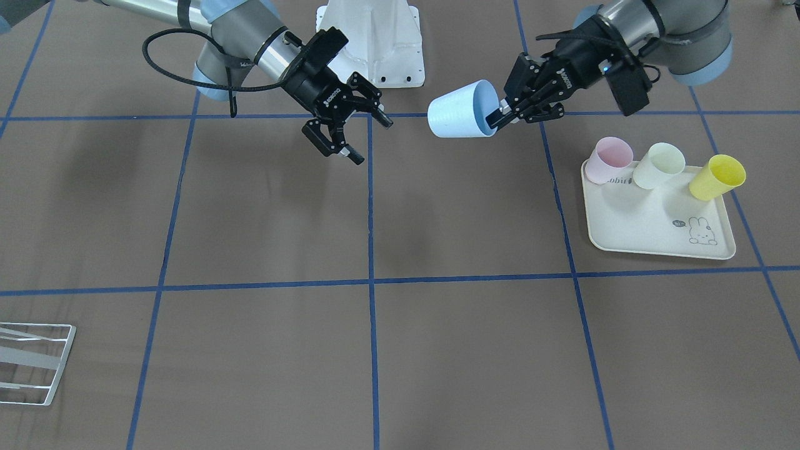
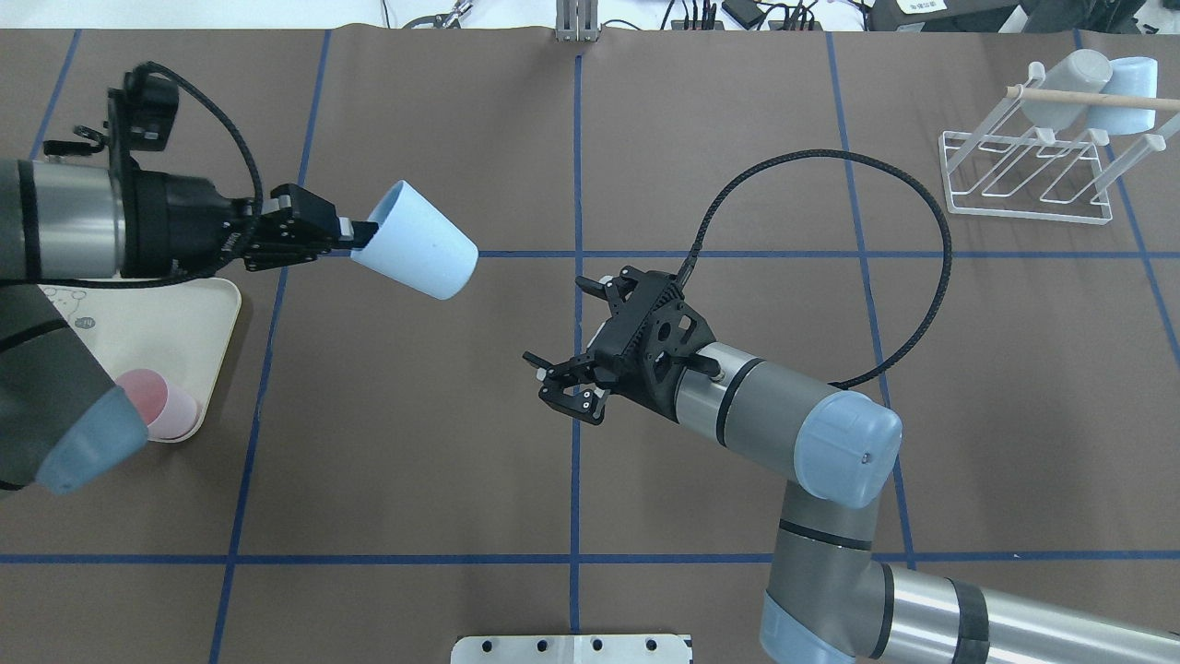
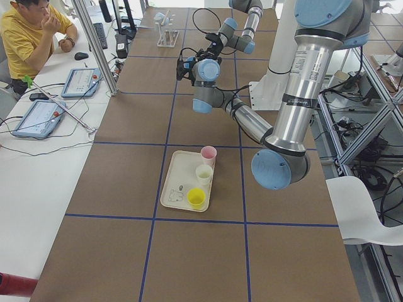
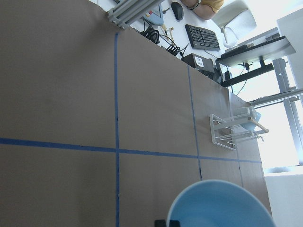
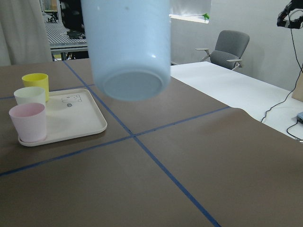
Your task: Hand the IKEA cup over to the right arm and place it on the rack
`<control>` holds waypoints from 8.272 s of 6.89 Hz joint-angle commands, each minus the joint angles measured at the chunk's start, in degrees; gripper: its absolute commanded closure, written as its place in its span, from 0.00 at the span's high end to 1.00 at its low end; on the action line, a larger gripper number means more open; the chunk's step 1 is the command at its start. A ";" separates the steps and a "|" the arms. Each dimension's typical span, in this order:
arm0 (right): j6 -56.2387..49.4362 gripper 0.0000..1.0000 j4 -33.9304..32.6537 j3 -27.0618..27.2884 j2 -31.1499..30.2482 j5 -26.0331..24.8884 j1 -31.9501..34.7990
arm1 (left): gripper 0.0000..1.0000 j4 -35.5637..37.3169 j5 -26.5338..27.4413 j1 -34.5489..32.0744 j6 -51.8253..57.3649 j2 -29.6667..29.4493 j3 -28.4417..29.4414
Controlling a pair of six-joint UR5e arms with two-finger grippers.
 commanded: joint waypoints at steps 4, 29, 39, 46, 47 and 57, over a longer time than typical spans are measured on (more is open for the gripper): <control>-0.61 1.00 -0.48 0.47 1.42 -0.69 -2.26 | 0.00 0.20 4.58 7.32 -0.15 -1.25 0.26; -23.90 0.22 -67.82 19.97 1.50 -0.16 16.76 | 1.00 24.37 0.40 -19.17 65.03 19.82 -6.07; -93.33 0.23 -55.17 -13.64 1.16 -3.85 44.32 | 1.00 23.57 -0.87 -19.65 58.74 20.19 -7.04; -93.51 0.24 -51.28 -15.52 -2.63 -5.87 41.95 | 1.00 23.57 -0.87 -19.48 58.74 19.84 -6.95; -93.51 0.24 -51.28 -15.70 -2.54 -5.96 41.86 | 1.00 23.57 -0.87 -19.48 58.74 19.84 -6.86; -92.20 0.99 -51.10 -16.14 -2.02 -10.88 39.14 | 1.00 23.57 -0.87 -19.48 58.74 19.75 -6.86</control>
